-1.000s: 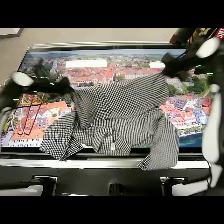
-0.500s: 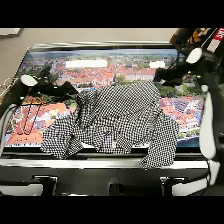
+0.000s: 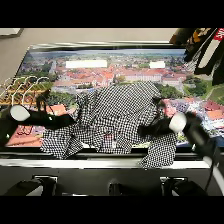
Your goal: Fold the clothes and pants, and hang the long-sleeved shirts on hangers.
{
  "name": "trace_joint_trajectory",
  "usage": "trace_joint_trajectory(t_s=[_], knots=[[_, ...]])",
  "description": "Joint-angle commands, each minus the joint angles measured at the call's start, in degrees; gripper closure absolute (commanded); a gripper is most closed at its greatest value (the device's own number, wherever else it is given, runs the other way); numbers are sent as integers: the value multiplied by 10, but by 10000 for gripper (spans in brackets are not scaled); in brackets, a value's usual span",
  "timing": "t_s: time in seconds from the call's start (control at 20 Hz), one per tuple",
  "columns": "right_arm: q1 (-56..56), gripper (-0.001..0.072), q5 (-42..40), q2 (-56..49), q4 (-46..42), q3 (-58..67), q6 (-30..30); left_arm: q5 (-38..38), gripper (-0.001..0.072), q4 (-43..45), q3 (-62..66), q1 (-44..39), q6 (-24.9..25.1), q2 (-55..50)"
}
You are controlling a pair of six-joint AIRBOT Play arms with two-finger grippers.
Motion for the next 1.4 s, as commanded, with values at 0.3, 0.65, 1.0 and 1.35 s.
trace_joint_trajectory(t_s=[0.3, 0.65, 1.0, 1.35], knots=[[258, 183, -232, -23, -100, -137, 184, 9, 164, 7, -54, -78, -25, 26], [258, 197, -272, -51, -232, -134, 327, -2, 164, 7, -54, -78, -36, 26], [258, 684, -213, -48, -285, -113, 389, -4, 151, 7, -53, -87, -36, 26], [258, 684, -13, -6, -283, -4, 391, 41, 152, 119, -14, -273, -205, 1]])
